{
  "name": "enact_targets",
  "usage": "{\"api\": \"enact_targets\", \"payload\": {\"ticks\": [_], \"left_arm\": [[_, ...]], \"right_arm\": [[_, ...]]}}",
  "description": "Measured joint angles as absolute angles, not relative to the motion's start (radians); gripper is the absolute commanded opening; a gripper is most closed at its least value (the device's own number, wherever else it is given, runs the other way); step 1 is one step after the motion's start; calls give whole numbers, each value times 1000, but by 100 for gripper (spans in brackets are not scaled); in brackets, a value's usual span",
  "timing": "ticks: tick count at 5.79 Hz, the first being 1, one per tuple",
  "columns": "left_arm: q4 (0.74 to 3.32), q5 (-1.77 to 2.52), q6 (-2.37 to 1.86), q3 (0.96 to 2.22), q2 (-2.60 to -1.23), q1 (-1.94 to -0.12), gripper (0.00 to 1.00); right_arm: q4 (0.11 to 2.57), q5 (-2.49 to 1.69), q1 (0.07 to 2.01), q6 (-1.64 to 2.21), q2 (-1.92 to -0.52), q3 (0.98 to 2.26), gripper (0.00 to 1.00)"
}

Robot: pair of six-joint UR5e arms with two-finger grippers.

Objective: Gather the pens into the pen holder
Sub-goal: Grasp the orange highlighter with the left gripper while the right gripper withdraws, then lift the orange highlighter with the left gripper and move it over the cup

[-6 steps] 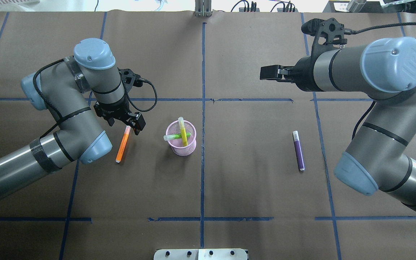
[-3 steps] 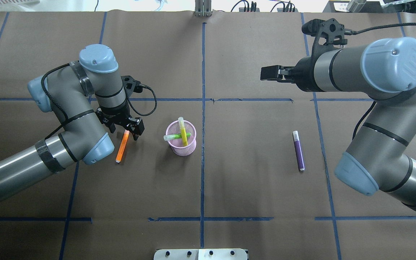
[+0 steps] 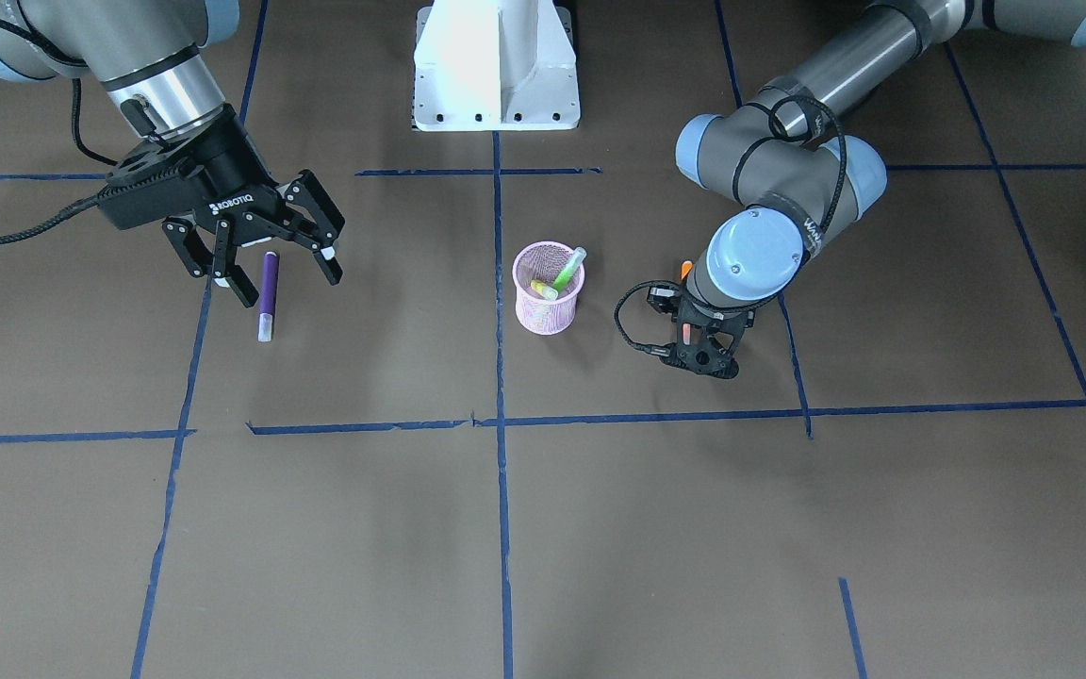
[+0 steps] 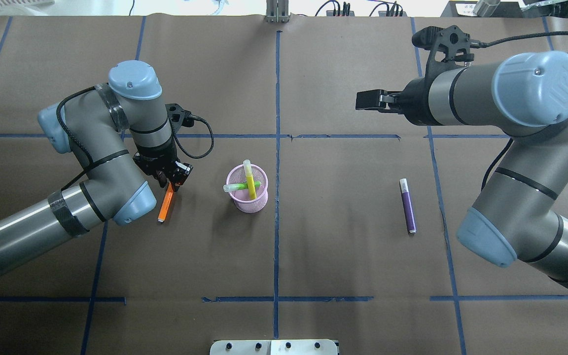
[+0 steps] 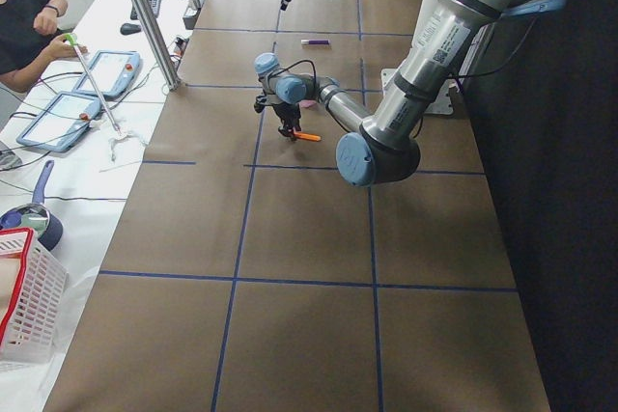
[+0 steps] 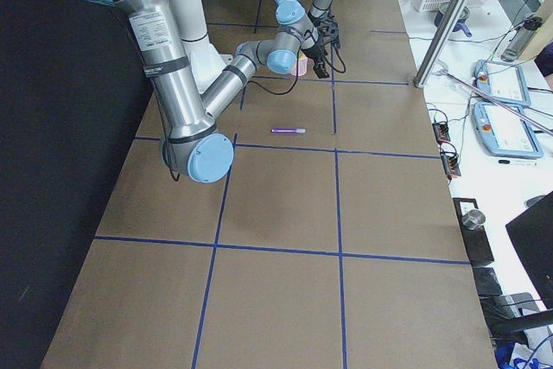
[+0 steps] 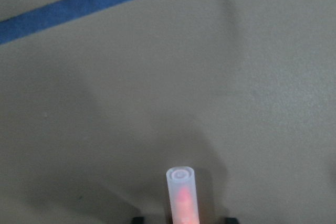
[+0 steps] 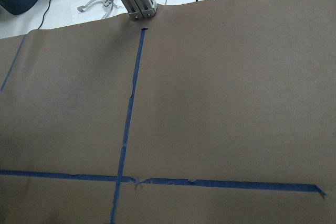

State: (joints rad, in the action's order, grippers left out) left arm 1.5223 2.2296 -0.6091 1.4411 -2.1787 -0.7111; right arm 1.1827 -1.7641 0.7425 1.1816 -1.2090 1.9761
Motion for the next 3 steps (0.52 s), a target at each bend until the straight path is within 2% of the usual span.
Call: {"api": "enact_targets", "payload": {"ticks": [1,2,3], "left_arm": [[1521,2227,-616,1441,-2178,-709,17],[1520,2224,-620,1442,-2178,-708,4],[1521,2222,-621,1444,-2180,-707,0]], "right_arm": [[1183,-1764,743,1182,-1217,1977,100],[1183,-1764,743,1182,-1226,1978,100],[1183,-1764,743,1182,-1230,1980,100]]}}
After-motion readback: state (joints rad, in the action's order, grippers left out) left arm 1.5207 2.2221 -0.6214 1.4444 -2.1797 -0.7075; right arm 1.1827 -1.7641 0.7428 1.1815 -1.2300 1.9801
